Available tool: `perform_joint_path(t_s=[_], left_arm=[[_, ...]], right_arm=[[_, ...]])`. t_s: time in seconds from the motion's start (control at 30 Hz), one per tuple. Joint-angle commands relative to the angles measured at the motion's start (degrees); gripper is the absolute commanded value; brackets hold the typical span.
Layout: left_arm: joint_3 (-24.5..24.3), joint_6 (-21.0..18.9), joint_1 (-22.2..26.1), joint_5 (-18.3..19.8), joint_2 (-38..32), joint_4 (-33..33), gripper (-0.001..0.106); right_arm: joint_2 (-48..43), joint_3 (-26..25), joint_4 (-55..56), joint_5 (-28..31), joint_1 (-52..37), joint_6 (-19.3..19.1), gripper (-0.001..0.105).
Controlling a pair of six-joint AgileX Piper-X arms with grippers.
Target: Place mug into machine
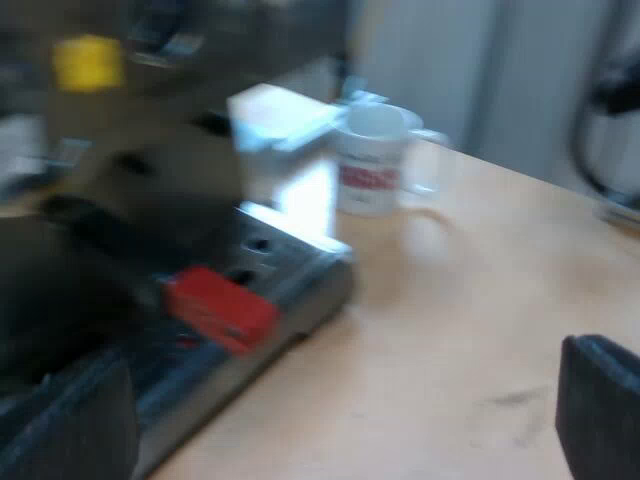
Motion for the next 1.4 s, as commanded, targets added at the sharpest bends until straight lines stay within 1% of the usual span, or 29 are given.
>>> perform_joint_path(t_s=[0.03, 0.13, 0.17, 0.2, 0.27, 0.3, 0.33, 0.4, 0.47, 0.5, 0.57, 0.67, 0.73, 0.83, 0.93, 0.97, 1.0, 1.03, 1.07, 1.13, 1.27, 1.3, 1.33, 1.4], left_arm=[[2.13, 0.49, -3.03, 2.32, 0.08, -2.38, 0.085], [4.8, 0.6, -5.27, 2.53, 0.2, -4.57, 0.085], [6.86, 0.59, -6.35, 2.53, 0.2, -6.39, 0.085], [7.36, 0.59, -6.51, 2.53, 0.2, -6.93, 0.085], [10.29, 0.59, -6.92, 2.95, 0.2, -10.7, 0.085], [10.69, 0.59, -6.9, 3.09, 0.31, -11.5, 0.085], [11.63, 0.59, -6.9, 3.61, 0.33, -12.62, 0.085], [13.12, 0.59, -6.9, 4.41, 0.32, -14.1, 0.085], [14.63, 0.59, -6.9, 4.74, 0.32, -15.26, 0.085], [14.79, 0.59, -6.9, 4.73, 0.32, -15.26, 0.085], [15.47, 0.59, -6.9, 4.73, 0.32, -15.25, 0.085], [15.45, 0.59, -6.9, 4.73, 0.32, -15.25, 0.085], [15.45, 0.59, -6.9, 4.73, 0.32, -15.25, 0.085], [15.45, 0.59, -6.9, 4.73, 0.32, -15.25, 0.085], [15.45, 0.59, -6.9, 4.73, 0.32, -15.25, 0.085], [15.45, 0.59, -6.9, 4.73, 0.32, -15.25, 0.085], [15.45, 0.59, -6.9, 4.73, 0.32, -15.25, 0.085], [15.45, 0.59, -6.9, 4.73, 0.32, -15.25, 0.085], [15.45, 0.59, -6.9, 4.73, 0.32, -15.25, 0.085], [15.5, 0.59, -6.9, 4.73, 0.32, -15.25, 0.085], [15.5, 0.59, -6.9, 4.73, 0.32, -15.25, 0.085], [15.5, 0.59, -6.9, 4.73, 0.32, -15.25, 0.085], [15.5, 0.59, -6.9, 4.73, 0.32, -15.25, 0.085], [15.5, 0.59, -6.9, 4.73, 0.32, -15.25, 0.085]], right_arm=[[1.52, -0.37, -2.1, -0.83, -0.01, -2.89, 0.079], [2.21, 1.05, -5.0, -0.84, -0.01, -2.9, 0.079], [2.19, 3.08, -8.16, -0.84, -0.01, -2.9, 0.079], [2.19, 4.09, -9.61, -0.84, -0.01, -2.9, 0.079], [2.3, 6.11, -12.98, -0.84, -0.01, -2.9, 0.079], [2.31, 6.41, -12.98, -0.84, -0.01, -2.9, 0.079], [2.32, 9.89, -18.49, -0.84, -0.01, -2.72, 0.079], [2.45, 12.9, -22.86, -0.23, -0.01, -2.28, 0.079], [2.59, 16.67, -29.43, 1.57, -0.01, -0.55, 0.079], [2.64, 17.78, -31.36, 2.46, -0.01, 0.28, 0.079], [3.41, 22.02, -38.25, 6.4, -0.01, 3.06, 0.079], [5.43, 25.16, -43.04, 7.92, -0.01, 3.84, 0.079], [6.89, 26.21, -45.08, 7.92, -0.14, 3.76, 0.078], [11.3, 27.05, -51.68, 7.92, -0.14, 3.77, 0.07], [13.48, 27.04, -54.18, 7.92, -0.29, 3.6, 0.069], [15.52, 27.04, -55.99, 8.22, -0.55, 3.6, 0.069], [20.9, 27.04, -61.1, 7.92, -2.16, 3.61, 0.069], [24.13, 27.04, -64.28, 6.73, -3.66, 3.86, 0.069], [25.49, 27.04, -65.03, 6.2, -4.3, 3.86, 0.069], [30.78, 27.04, -69.59, 2.4, -6.56, 3.67, 0.069], [37.56, 26.91, -75.67, -1.22, -8.14, 3.44, 0.069], [39.63, 26.91, -77.41, -2.21, -8.12, 3.06, 0.069], [42.38, 26.79, -79.32, -3.82, -8.13, 1.12, 0.069], [45.62, 26.46, -81.63, -4.08, -8.13, 0.82, 0.069]])
